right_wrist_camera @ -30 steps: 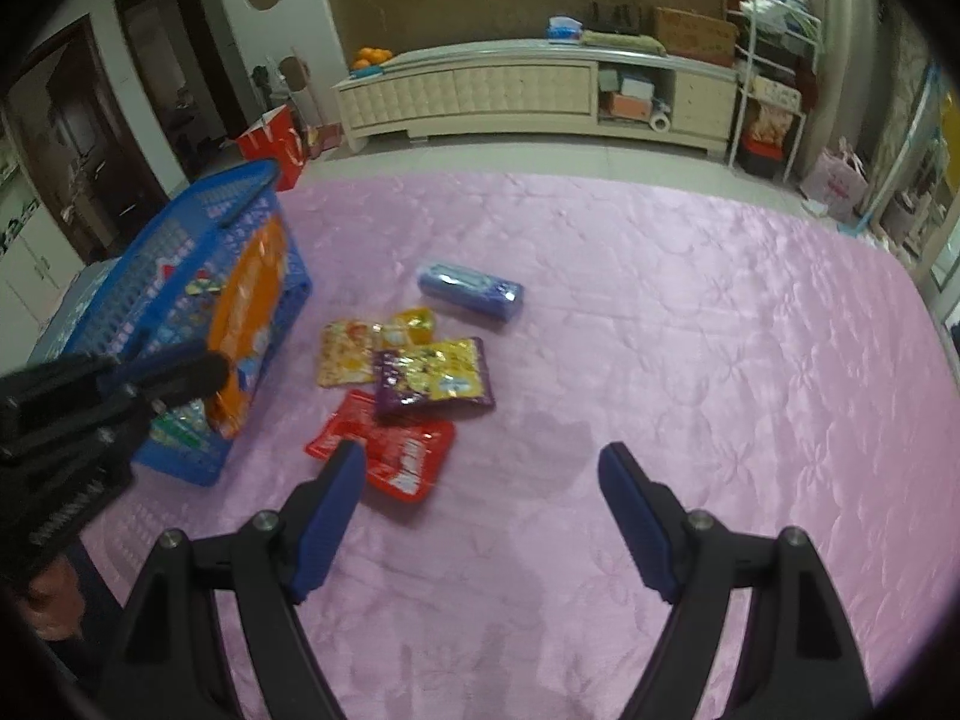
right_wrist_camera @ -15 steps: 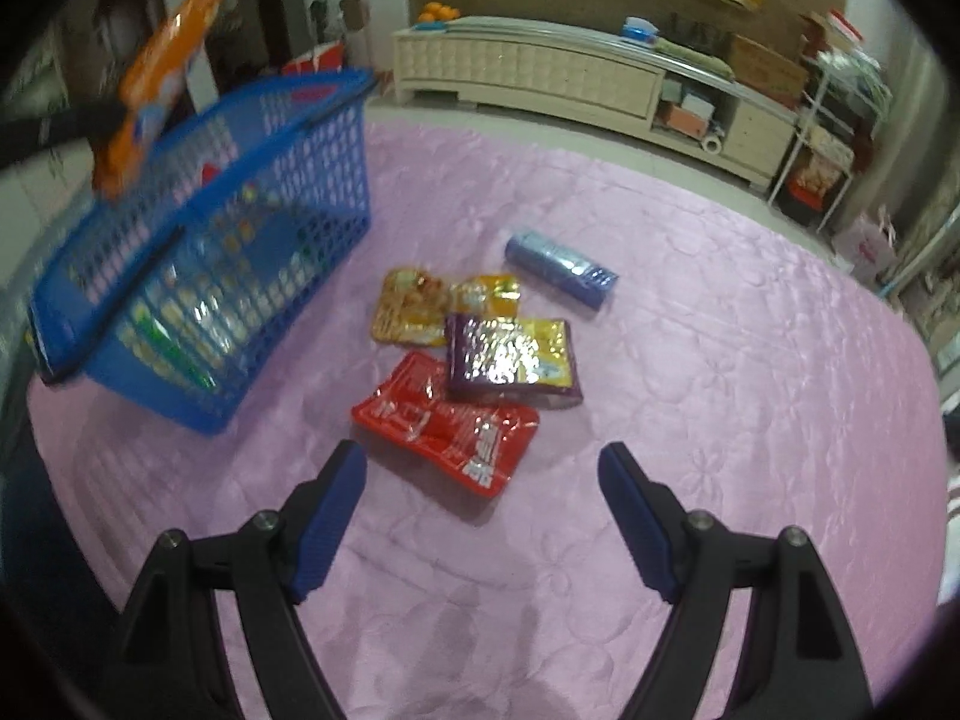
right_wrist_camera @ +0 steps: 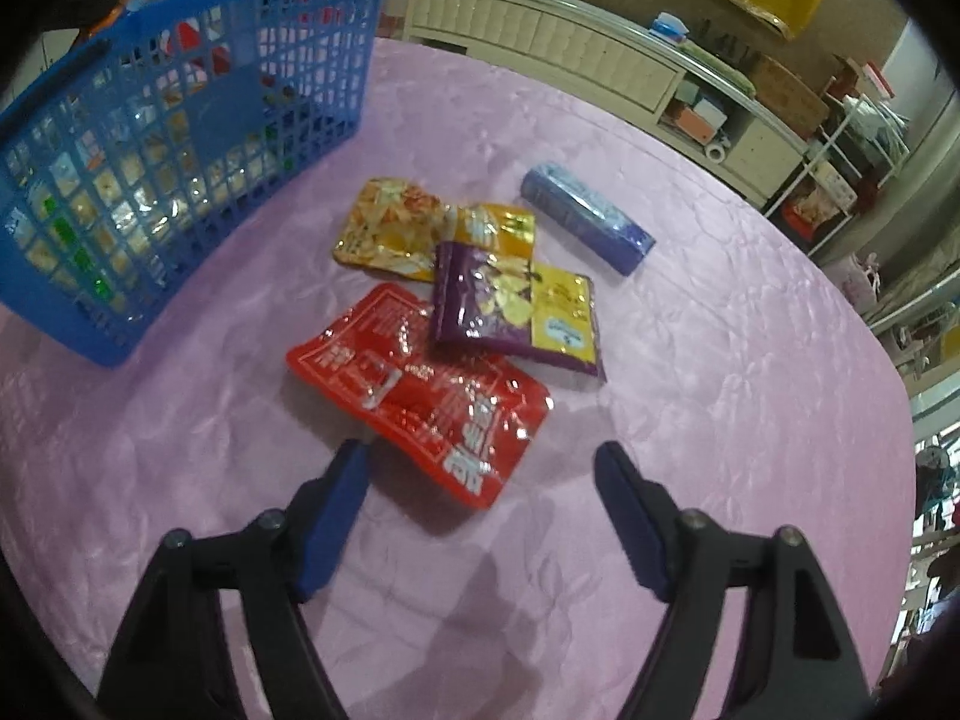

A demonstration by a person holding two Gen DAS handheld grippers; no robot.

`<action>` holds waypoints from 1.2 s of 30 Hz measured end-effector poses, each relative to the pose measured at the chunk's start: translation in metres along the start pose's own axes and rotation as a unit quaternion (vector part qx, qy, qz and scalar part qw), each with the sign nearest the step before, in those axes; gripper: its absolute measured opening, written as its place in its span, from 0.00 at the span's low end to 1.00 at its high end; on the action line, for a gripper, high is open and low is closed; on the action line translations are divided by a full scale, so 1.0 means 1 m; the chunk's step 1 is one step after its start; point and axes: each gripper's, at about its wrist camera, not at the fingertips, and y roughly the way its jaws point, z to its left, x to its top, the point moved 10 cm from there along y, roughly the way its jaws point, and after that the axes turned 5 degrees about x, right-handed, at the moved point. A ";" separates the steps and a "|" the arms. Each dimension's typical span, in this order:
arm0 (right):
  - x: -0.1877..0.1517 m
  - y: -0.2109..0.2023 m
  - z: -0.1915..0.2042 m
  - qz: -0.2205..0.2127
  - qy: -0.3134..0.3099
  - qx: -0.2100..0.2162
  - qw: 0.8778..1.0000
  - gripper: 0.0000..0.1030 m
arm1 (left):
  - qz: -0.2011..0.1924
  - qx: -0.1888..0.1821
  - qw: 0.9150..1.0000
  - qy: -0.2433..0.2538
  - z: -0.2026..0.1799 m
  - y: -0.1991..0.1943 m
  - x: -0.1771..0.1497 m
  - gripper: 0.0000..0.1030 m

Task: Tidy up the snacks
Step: 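Open left tool to drop orange stick in basket while right tool grasps red pack, then carry the red pack over the blue basket with the right tool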

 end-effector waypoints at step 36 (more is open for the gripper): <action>0.058 -0.110 0.033 -0.108 0.037 0.093 0.989 0.05 | -0.007 -0.015 1.000 0.005 0.024 -0.021 -0.015 0.59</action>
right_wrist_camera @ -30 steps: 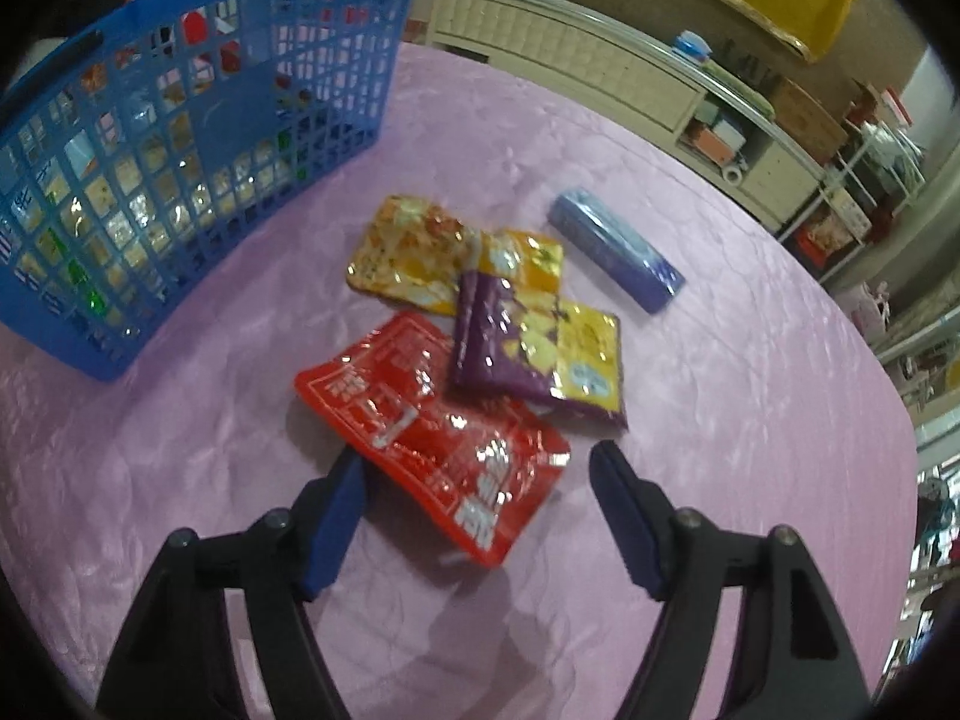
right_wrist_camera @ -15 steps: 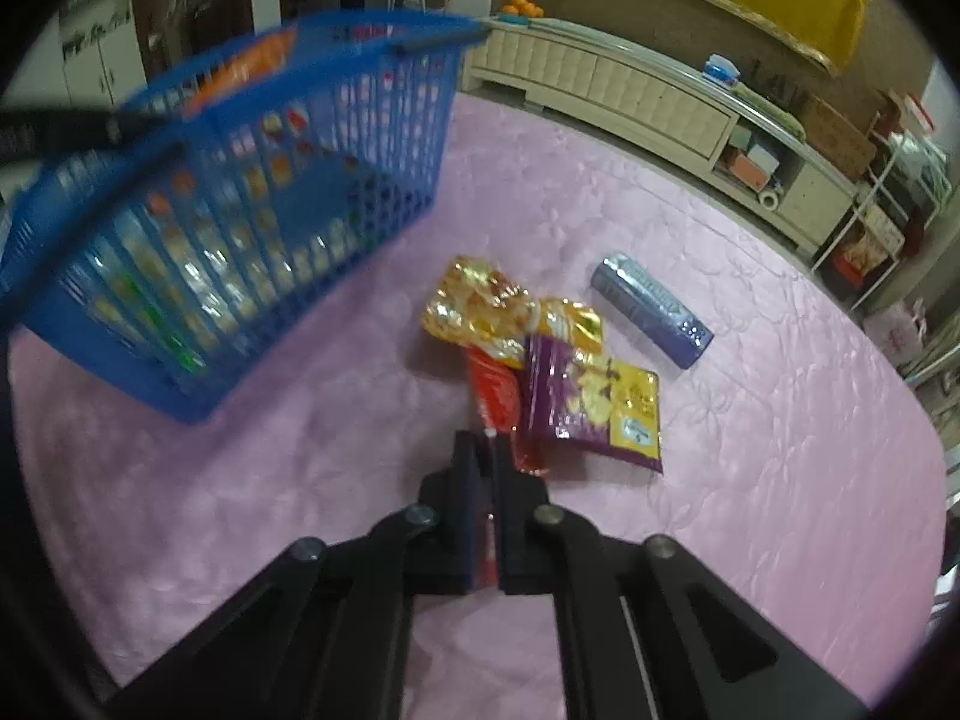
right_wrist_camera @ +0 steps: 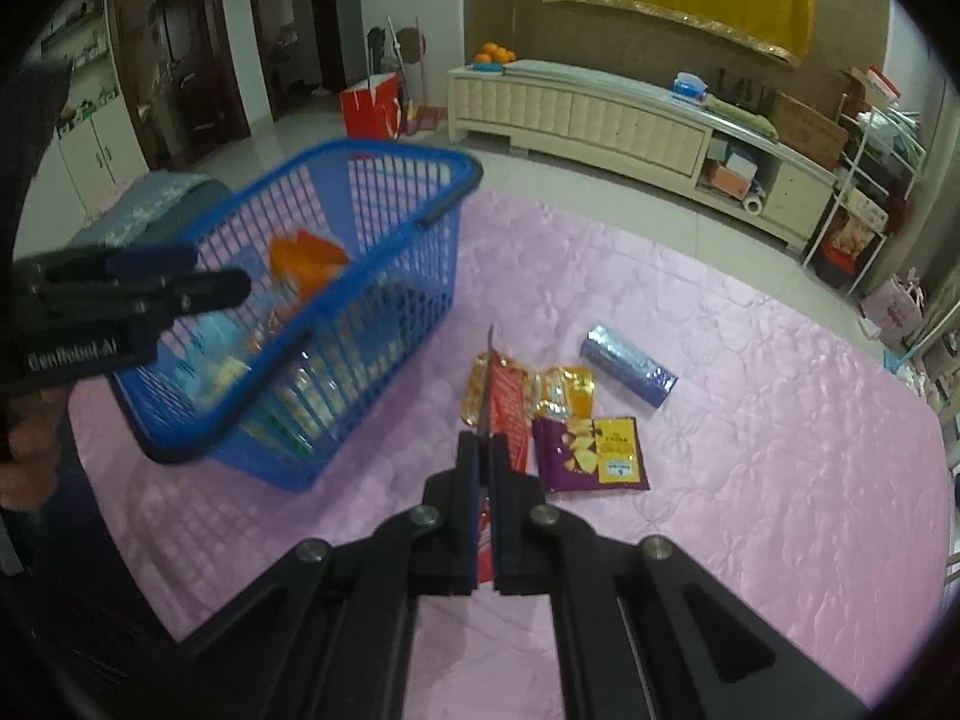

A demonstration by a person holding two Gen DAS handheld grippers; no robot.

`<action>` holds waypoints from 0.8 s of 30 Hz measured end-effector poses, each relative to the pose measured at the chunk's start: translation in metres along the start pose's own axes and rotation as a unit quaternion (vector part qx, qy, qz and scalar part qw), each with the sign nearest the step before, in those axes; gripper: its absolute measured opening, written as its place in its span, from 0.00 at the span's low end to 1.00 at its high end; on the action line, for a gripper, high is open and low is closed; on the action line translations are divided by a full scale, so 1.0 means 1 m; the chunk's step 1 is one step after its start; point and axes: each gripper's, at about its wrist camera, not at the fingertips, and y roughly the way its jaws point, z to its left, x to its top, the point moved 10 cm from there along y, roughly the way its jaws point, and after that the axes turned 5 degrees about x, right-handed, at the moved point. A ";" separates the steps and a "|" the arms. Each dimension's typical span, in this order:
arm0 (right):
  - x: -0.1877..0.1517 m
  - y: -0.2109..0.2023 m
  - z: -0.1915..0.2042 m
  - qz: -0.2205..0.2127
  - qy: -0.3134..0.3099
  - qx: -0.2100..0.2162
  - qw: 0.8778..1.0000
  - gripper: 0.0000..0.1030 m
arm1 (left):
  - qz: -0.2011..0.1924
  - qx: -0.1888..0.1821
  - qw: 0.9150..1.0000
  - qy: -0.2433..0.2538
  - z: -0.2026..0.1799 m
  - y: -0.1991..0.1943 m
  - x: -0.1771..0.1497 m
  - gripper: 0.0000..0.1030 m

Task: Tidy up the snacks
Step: 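Carry the red pack over the blue basket with the right tool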

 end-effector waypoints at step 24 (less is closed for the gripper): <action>0.087 -0.010 0.109 -0.052 -0.061 0.044 0.996 0.05 | -0.026 0.001 0.998 -0.055 0.105 -0.042 -0.009 0.63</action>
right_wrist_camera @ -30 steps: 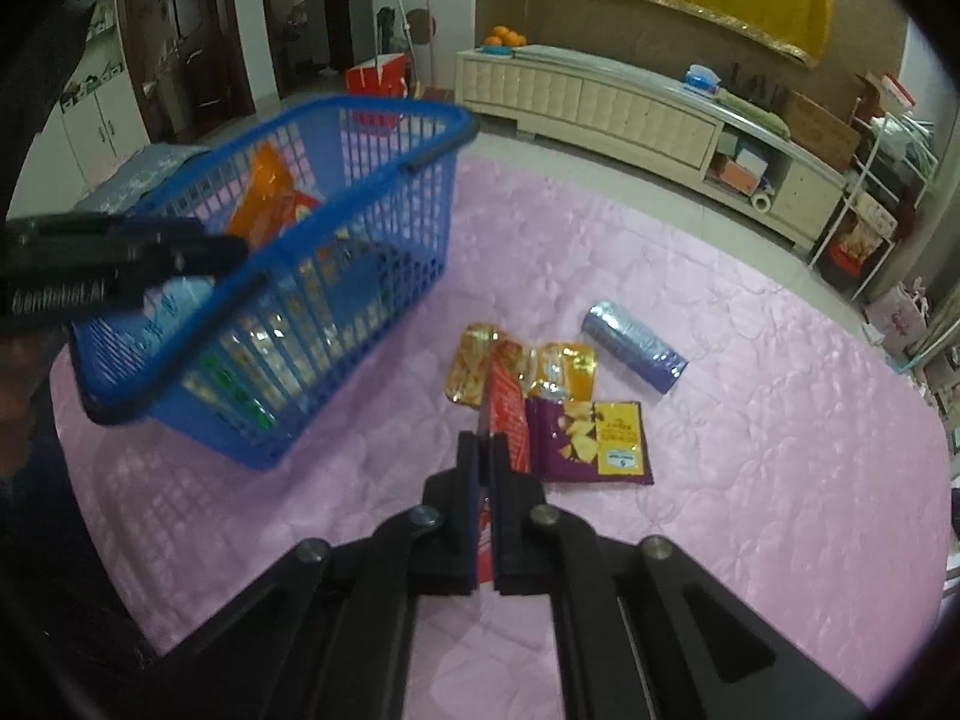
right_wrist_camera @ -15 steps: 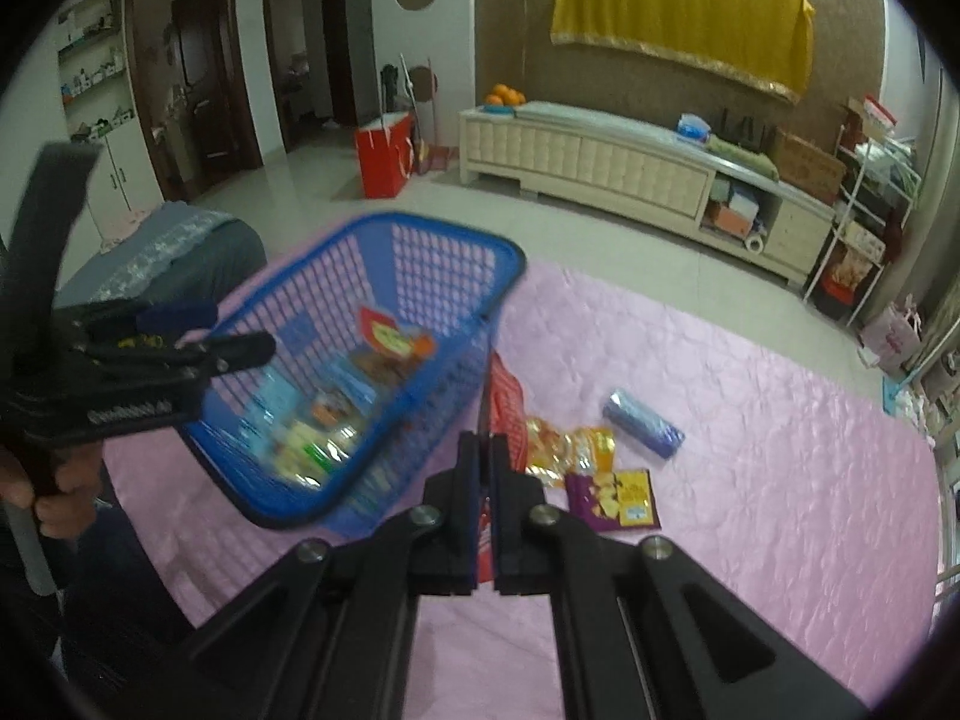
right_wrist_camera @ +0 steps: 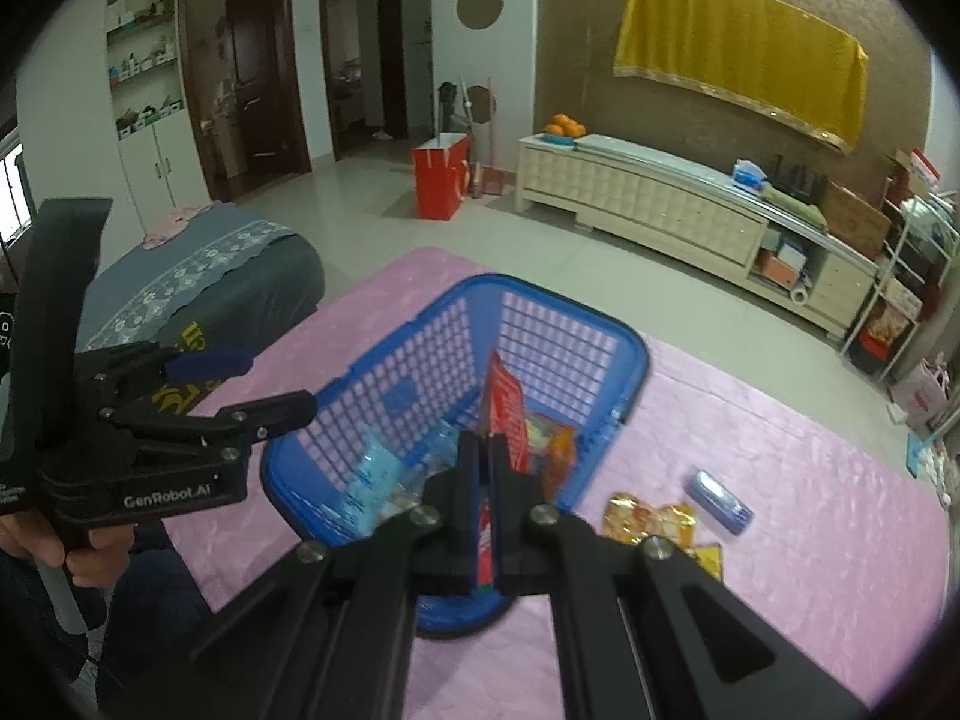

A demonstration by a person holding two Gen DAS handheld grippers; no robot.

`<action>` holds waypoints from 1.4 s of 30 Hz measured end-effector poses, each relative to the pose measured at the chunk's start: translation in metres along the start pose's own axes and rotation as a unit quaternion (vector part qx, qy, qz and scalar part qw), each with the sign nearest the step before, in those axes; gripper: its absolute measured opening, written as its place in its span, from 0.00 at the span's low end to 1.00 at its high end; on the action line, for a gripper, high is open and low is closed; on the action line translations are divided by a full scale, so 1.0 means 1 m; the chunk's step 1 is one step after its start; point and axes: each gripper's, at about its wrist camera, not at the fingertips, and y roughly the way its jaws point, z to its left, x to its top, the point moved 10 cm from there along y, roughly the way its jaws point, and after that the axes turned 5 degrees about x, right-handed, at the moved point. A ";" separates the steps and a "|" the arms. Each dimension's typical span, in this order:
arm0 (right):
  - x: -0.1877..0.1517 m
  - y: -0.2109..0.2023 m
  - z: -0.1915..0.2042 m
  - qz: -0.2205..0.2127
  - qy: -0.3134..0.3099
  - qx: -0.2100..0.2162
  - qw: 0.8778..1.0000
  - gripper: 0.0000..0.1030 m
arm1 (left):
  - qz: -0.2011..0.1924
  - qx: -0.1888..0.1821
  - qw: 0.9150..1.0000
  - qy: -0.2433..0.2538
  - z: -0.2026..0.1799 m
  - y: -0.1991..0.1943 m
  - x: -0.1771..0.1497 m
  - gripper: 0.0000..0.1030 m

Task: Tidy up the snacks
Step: 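Carry the red pack over the blue basket with the right tool, then open the right tool to drop the red pack into the basket, then move both tools back toward the purple chip bag and orange pouch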

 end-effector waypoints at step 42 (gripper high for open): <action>0.003 0.030 -0.001 0.050 0.014 -0.008 0.999 0.68 | -0.003 -0.003 1.000 0.008 0.016 -0.013 -0.010 0.63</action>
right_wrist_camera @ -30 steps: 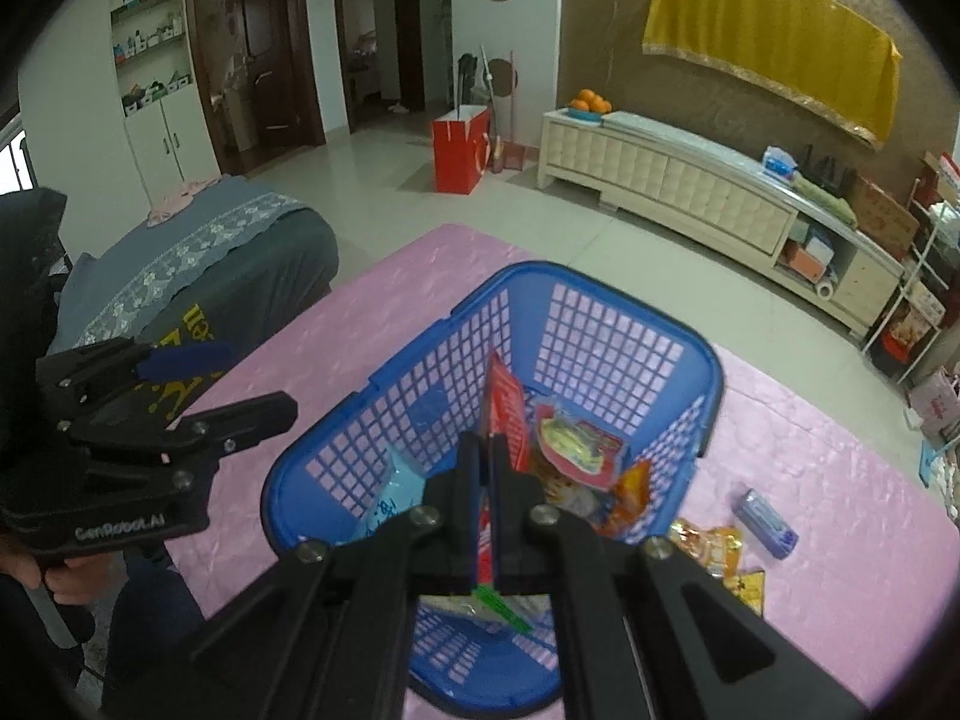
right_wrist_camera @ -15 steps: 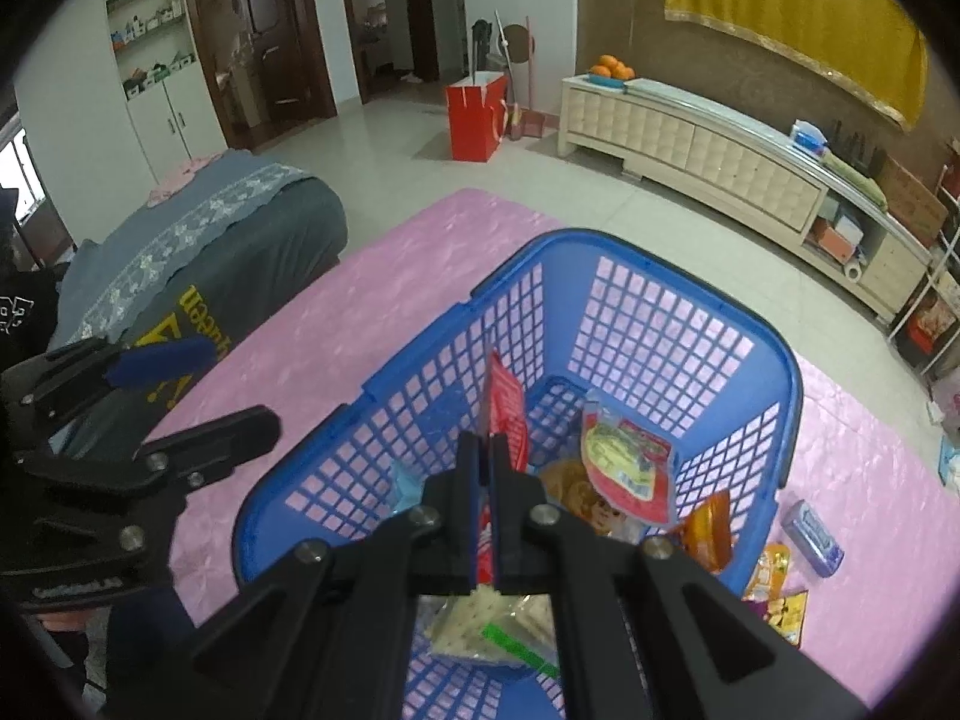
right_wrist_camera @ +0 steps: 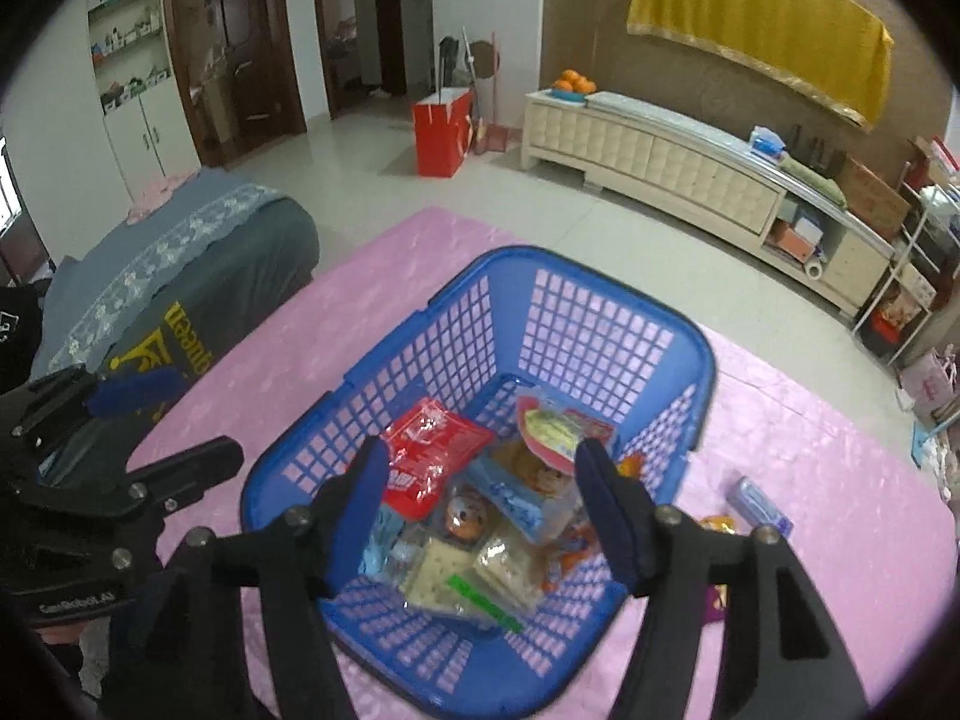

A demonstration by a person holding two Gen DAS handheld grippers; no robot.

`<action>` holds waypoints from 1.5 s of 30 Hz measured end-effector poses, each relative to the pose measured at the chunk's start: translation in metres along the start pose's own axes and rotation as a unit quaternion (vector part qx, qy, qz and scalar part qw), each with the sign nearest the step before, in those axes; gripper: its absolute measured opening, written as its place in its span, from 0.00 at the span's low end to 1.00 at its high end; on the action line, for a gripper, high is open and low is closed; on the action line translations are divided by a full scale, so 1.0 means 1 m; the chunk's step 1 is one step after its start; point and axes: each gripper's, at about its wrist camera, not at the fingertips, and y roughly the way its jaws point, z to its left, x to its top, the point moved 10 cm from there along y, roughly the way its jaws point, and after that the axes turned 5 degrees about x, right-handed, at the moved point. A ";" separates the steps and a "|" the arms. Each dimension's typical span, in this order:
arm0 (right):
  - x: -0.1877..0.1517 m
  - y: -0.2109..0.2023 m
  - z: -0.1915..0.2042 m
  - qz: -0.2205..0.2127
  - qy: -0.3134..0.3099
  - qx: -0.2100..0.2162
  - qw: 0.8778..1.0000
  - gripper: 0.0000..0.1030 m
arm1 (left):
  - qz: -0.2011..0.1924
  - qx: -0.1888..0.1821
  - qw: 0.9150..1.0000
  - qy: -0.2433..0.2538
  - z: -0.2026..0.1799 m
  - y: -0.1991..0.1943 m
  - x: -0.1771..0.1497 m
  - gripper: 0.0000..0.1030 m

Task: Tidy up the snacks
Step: 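Move both tools back toward the purple chip bag and orange pouch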

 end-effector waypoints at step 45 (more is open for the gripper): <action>-0.134 -0.037 -0.178 0.046 0.086 -0.051 0.994 0.81 | 0.032 -0.044 0.992 0.110 -0.207 0.032 -0.026 0.68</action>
